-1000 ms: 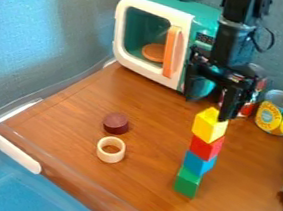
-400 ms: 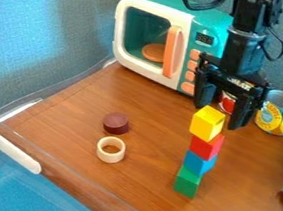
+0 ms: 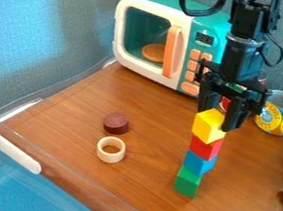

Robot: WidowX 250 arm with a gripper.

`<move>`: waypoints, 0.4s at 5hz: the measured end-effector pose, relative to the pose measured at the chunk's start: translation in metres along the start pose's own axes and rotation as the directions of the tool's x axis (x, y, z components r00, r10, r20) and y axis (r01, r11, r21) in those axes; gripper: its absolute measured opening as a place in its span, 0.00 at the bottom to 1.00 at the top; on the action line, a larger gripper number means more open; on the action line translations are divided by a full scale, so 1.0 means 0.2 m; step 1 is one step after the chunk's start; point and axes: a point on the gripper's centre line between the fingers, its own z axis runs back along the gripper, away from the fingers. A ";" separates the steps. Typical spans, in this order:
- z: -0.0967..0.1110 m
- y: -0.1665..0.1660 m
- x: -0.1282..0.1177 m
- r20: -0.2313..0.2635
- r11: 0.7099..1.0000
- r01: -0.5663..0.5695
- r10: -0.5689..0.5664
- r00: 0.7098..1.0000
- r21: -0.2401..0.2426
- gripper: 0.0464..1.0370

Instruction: Take the yellow cube from tower and put down on the table

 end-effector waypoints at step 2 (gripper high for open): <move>0.00 0.01 -0.02 -0.015 1.000 -0.004 0.004 1.000 -0.021 0.50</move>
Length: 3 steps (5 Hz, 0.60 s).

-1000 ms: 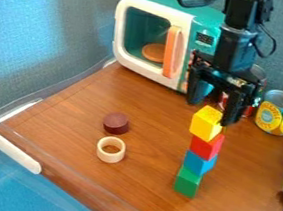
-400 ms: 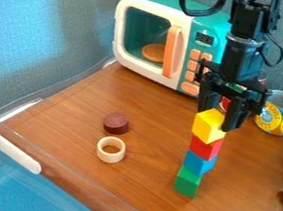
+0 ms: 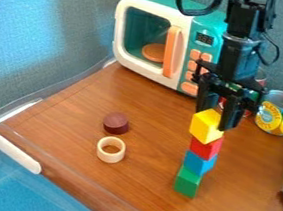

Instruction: Take the yellow cube from tower and put down on the table

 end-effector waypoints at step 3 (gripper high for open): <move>0.13 0.32 -0.03 0.058 0.984 -0.174 0.177 0.982 -0.047 0.50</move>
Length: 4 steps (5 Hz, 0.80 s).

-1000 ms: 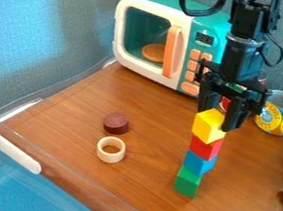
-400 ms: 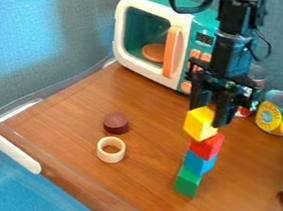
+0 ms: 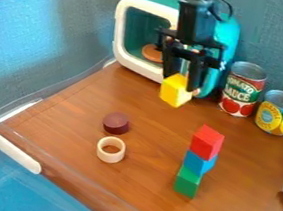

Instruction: Take the yellow cube from tower and put down on the table

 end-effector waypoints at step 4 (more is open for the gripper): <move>-0.45 0.11 0.07 -0.218 0.991 0.056 -0.028 0.976 0.121 0.50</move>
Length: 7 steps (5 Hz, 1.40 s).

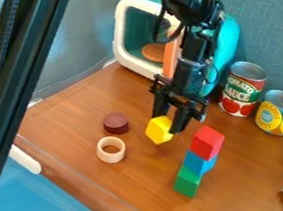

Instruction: Take the yellow cube from tower and put down on the table

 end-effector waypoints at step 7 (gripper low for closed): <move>-0.10 0.11 -0.05 0.086 0.994 -0.039 0.048 0.995 -0.103 0.98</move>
